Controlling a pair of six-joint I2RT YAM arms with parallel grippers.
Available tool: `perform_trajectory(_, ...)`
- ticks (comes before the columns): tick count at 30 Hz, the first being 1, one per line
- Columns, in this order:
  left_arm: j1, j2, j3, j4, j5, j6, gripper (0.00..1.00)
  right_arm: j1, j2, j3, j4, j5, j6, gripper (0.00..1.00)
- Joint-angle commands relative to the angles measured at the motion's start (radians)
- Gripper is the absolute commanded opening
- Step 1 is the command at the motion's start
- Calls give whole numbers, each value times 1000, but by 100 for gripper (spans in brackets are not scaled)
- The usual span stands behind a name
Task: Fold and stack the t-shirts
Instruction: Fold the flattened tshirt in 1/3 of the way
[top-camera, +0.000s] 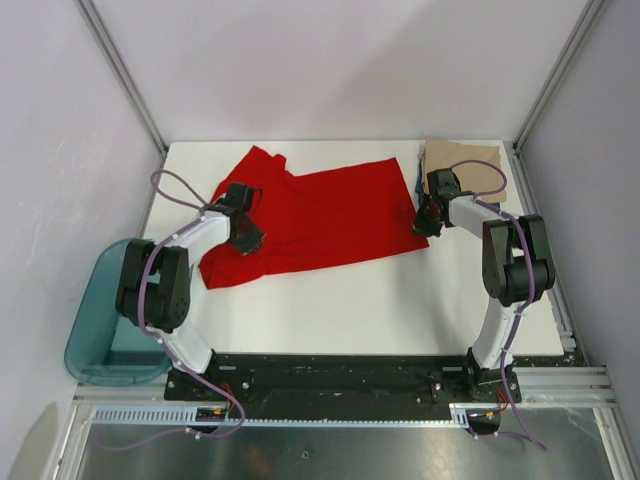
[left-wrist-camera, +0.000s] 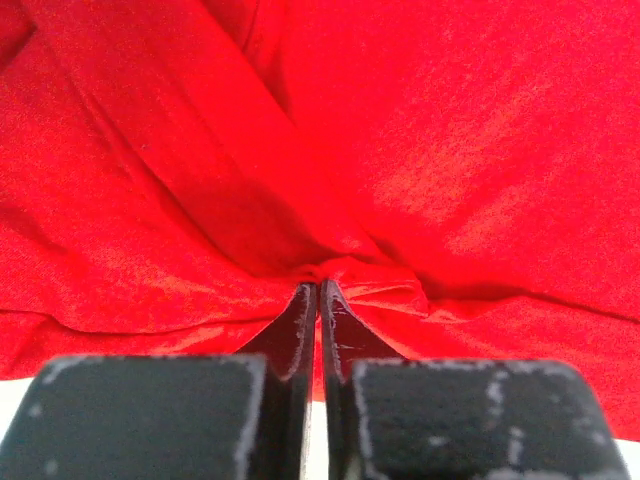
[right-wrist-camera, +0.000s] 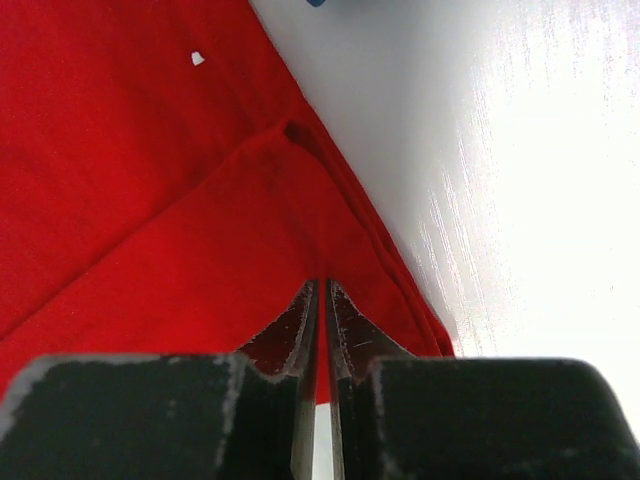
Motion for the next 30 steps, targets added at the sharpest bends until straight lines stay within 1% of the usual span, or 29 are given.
perform_trajectory(1,-6,36,75,20,-13,46,1,2,-42,-4,17,-12,-10,10)
perform_trajectory(10,-9,177,254,20,32,176,0,-5,-43,-4,18,-13,-10,9)
perform_trajectory(15,-14,270,343,19,81,264,0,-6,-38,-4,18,-11,-10,9)
perform_trajectory(21,-24,331,381,19,112,335,3,-7,-34,-4,20,-9,-9,9)
perform_trajectory(23,-25,340,383,20,115,345,5,-5,-35,-4,19,-7,-9,9)
perform_trajectory(25,-25,338,382,20,111,353,11,-5,-35,-4,18,-6,-10,9)
perform_trajectory(26,-25,332,383,19,106,357,17,-4,-36,-4,18,-5,-11,9)
perform_trajectory(29,-21,277,379,18,90,366,43,-5,-47,-4,15,-2,-12,10)
perform_trajectory(30,-19,250,372,18,84,364,50,-4,-54,-4,13,-2,-11,10)
